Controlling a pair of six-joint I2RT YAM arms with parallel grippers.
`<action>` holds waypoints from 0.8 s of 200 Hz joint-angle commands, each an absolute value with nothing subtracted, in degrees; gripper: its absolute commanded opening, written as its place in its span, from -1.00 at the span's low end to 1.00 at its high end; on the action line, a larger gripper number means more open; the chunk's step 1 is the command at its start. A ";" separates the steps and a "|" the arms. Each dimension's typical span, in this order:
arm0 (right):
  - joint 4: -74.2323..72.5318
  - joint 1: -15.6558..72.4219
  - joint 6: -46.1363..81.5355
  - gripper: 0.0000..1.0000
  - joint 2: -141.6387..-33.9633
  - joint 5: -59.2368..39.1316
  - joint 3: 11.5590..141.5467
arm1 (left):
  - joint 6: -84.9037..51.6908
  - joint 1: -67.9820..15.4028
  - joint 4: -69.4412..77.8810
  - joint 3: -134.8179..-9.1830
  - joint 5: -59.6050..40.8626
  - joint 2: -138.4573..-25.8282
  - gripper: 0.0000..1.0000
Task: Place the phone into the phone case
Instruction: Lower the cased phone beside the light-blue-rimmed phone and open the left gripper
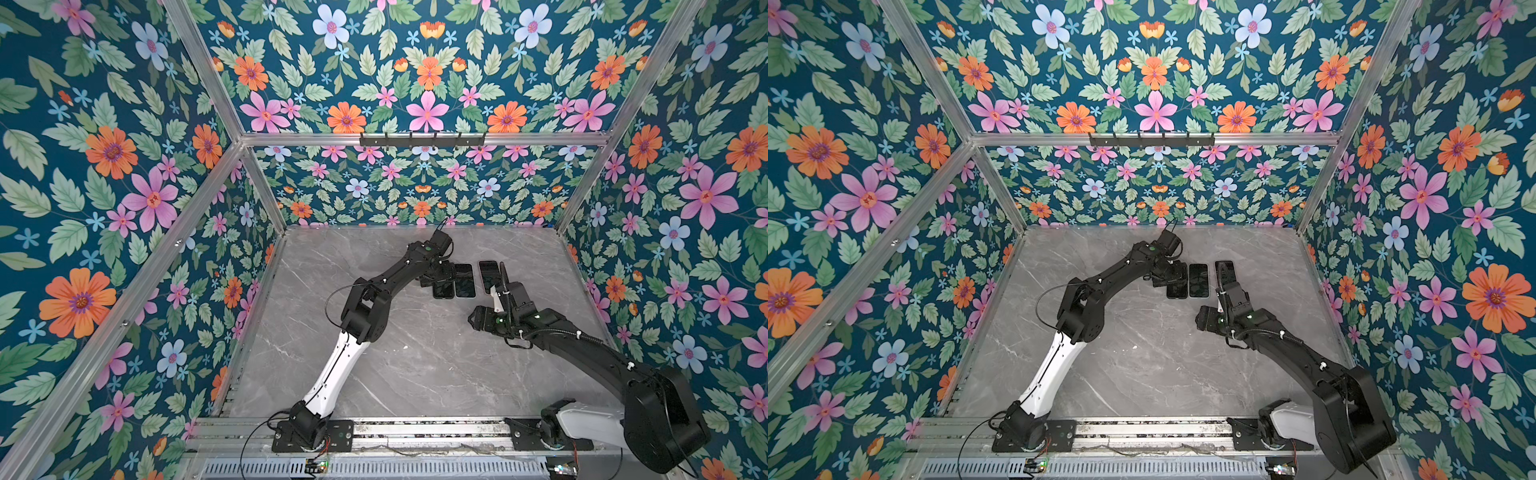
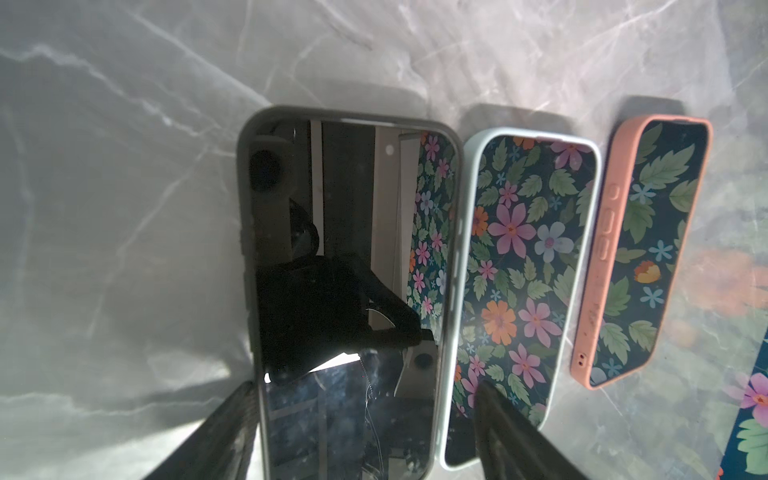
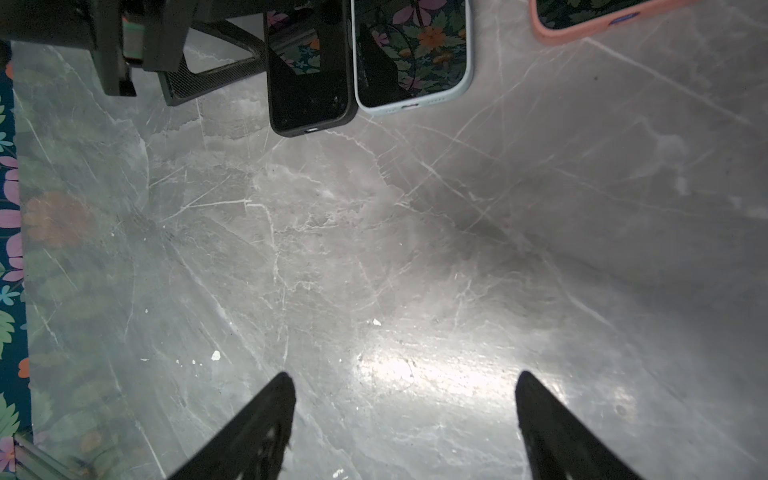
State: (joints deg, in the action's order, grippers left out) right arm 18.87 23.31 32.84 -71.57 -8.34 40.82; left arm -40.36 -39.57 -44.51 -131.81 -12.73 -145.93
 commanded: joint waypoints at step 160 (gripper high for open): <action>19.35 23.26 33.13 0.66 -70.59 -7.81 40.70 | -41.37 -40.59 -40.52 -131.00 -16.79 -146.16 0.59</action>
